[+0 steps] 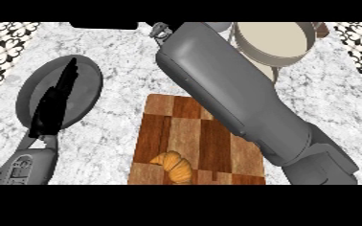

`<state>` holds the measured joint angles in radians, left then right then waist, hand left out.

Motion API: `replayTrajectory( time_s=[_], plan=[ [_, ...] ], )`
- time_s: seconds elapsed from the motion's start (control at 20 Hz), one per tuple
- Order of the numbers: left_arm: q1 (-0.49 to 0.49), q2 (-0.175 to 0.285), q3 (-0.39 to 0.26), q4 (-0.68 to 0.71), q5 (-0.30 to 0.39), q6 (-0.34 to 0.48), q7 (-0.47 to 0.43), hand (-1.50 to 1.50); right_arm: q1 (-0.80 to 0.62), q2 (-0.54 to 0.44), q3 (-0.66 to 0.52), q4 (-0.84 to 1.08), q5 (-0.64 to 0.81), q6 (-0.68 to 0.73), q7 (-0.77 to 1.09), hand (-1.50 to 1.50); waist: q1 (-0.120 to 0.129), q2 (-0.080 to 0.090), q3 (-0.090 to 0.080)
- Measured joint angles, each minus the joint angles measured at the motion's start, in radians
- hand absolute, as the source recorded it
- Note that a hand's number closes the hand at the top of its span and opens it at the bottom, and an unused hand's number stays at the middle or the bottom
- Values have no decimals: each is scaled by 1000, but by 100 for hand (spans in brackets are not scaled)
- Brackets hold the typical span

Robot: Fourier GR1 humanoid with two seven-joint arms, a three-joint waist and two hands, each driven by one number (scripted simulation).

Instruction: Pick the squash from the cutting board and place it in the tiered basket

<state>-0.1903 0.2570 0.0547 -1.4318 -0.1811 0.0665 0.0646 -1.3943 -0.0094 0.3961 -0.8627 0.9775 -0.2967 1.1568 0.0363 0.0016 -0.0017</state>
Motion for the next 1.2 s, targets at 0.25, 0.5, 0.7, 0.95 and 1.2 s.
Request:
replayTrajectory(
  time_s=[0.25, 0.5, 0.7, 0.95, 1.2],
  plan=[
    [25, -9, 1, -10, -9, 10, -16, 0, -24, -1, -49, 113, 16, -3, -55, 150, -9, 1, 0],
    [2, 5, 19, 11, -3, 0, -14, 0, -35, -61, -65, 227, 61, 27, -94, 150, -19, 3, 0],
    [-1, 5, 24, 14, 0, -2, -9, 0, -46, -114, -55, 308, 108, 81, -105, 150, -22, 2, 1],
    [38, 1, 23, -14, -1, -7, -19, 0, -33, -178, -73, 343, 133, 114, -139, 150, -24, 0, 1],
    [28, 5, 38, -12, -1, -9, -11, 0, 29, -213, -101, 294, 116, 156, -200, 150, -33, -2, 2]
  ],
)
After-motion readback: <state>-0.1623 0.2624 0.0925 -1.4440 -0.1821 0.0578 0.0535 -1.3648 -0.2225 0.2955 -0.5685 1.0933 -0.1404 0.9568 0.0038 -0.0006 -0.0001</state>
